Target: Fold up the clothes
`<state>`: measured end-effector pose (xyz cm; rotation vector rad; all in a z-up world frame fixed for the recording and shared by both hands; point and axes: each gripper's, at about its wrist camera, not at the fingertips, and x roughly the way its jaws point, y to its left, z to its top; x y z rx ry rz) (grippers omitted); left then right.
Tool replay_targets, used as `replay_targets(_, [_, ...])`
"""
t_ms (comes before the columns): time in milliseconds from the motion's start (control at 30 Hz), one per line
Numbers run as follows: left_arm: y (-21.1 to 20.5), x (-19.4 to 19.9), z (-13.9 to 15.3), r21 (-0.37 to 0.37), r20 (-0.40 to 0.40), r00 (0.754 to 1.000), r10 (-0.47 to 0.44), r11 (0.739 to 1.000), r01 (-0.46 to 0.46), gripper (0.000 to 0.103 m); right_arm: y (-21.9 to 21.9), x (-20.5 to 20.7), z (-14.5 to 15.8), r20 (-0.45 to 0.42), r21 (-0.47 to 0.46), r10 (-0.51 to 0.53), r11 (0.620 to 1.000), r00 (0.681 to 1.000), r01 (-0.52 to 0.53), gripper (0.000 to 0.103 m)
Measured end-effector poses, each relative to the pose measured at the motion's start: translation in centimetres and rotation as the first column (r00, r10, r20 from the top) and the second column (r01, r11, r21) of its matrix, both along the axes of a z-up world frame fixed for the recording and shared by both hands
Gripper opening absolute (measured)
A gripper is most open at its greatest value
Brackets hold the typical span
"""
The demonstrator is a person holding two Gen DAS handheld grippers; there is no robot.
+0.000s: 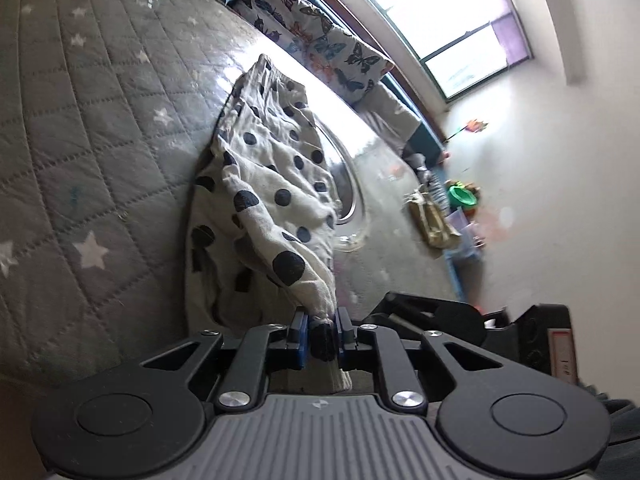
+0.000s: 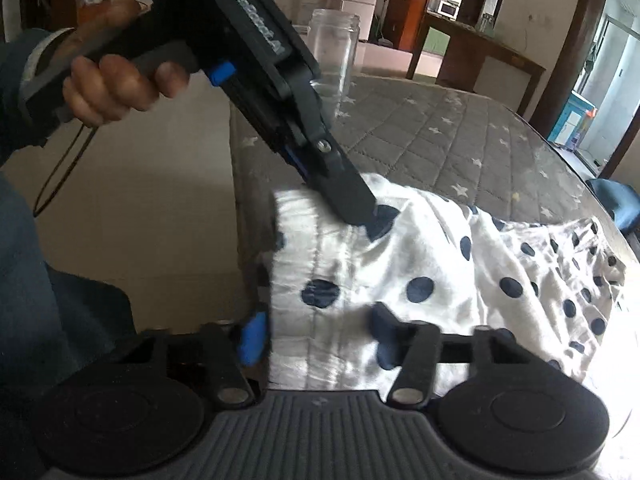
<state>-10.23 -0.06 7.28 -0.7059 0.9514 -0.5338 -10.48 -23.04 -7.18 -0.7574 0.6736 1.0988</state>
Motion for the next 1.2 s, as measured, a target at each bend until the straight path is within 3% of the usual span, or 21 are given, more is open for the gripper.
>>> replay_targets(133, [0.3,-0.4,-0.2,-0.025,0.002,1.000,-0.009,1.000,0.009,0.014,-0.8,0.5,0.5,-0.056,0.005,0.001,1.000,0.998,-0.001,0.037])
replay_targets(200, [0.2,-0.6,-0.6,0.036,-0.006,1.000,-0.016,0.999,0.016,0.014,-1.2,0.7,0.8,-0.085,0.008,0.002,1.000,0.996,-0.001,0.041])
replay_targets(267, [0.0,-0.7,-1.1,0.112,-0.022,0.999,-0.024,0.993,0.027,0.014,-1.7,0.9,1.1,-0.115,0.012,0.004,1.000,0.993,-0.002,0.054])
replay_targets(467, [-0.2,-1.2,-1.8,0.261,-0.058,0.995,-0.082,0.961,0.094,0.020,-2.9,1.8,1.9,-0.193,0.025,-0.003,1.000,0.981,0.008,0.054])
replay_targets(567, [0.0,-1.4,0.0,0.318,0.012,0.996,-0.091,0.945,0.082,0.024,-3.5,3.8,1.7,-0.190,0.050,-0.064,0.996,0.980,0.075,0.054])
replay_targets(700, [-0.3,-0.9,2.3,0.314,0.139,0.986,-0.088,0.949,0.040,0.024,-4.3,6.4,1.6,-0.189,0.084,-0.146,0.983,0.971,0.165,0.054])
replay_targets(833, [-2.4,1.4,2.0,0.302,0.215,0.972,-0.091,0.953,0.023,0.024,-5.1,9.0,1.4,-0.190,0.117,-0.227,0.961,0.955,0.252,0.053])
replay_targets(933, [-4.4,3.5,0.2,0.322,0.196,0.973,-0.119,0.946,0.051,0.024,-5.7,10.9,1.3,-0.193,0.142,-0.287,0.938,0.938,0.316,0.052])
replay_targets(1067, [-5.4,4.6,-2.4,0.389,0.117,0.983,-0.140,0.917,0.085,0.024,-6.5,13.5,1.1,-0.198,0.175,-0.364,0.900,0.910,0.398,0.052])
replay_targets(1200, [-4.6,4.0,-3.1,0.368,0.101,0.984,-0.147,0.925,0.100,0.024,-7.3,16.1,0.9,-0.207,0.206,-0.438,0.854,0.875,0.477,0.052])
